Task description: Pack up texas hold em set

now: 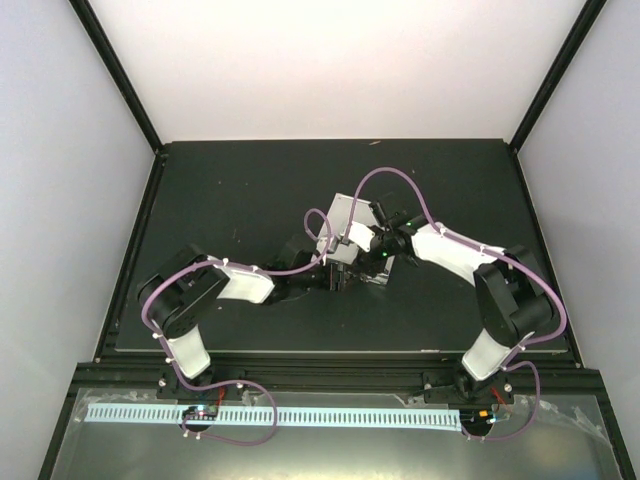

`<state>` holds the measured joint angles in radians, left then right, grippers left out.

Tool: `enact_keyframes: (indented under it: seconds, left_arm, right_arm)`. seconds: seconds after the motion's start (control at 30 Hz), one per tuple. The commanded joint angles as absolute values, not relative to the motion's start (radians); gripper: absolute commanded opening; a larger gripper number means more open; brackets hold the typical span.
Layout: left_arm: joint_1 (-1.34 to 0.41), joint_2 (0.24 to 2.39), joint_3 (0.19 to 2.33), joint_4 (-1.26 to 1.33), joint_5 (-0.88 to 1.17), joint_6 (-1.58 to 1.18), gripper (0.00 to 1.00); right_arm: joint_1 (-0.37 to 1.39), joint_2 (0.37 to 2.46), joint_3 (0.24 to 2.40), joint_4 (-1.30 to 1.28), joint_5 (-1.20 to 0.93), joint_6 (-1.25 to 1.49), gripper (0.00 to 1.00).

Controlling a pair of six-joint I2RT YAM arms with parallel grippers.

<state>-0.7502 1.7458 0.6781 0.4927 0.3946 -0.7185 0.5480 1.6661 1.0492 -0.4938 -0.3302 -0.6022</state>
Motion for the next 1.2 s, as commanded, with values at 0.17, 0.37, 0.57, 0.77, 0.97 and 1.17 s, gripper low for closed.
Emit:
enact_keyframes:
  seconds: [0.17, 0.37, 0.57, 0.77, 0.97, 1.17]
  left_arm:
    - [-0.725, 1.711, 0.703, 0.679, 0.413, -0.747, 0.66]
    - [-0.725, 1.724, 0.708, 0.701, 0.436, -0.764, 0.65]
    - [-0.723, 1.726, 0.716, 0.687, 0.430, -0.763, 0.66]
    - [-0.722, 1.736, 0.717, 0.685, 0.437, -0.775, 0.66]
    - [-0.723, 1.764, 0.730, 0.695, 0.460, -0.778, 0.66]
    - [-0.733, 1.768, 0.732, 0.689, 0.462, -0.782, 0.67]
  right_arm:
    - [0.539, 1.746, 1.026, -0.642, -0.360, -0.571, 0.71]
    - [0.531, 1.747, 1.028, -0.648, -0.362, -0.570, 0.71]
    - [0.531, 1.739, 1.016, -0.636, -0.350, -0.578, 0.73]
    - [0.533, 1.722, 0.983, -0.612, -0.310, -0.621, 0.77]
    - [0.533, 1.721, 0.961, -0.577, -0.241, -0.627, 0.77]
    - [0.533, 1.739, 0.975, -0.584, -0.256, -0.616, 0.76]
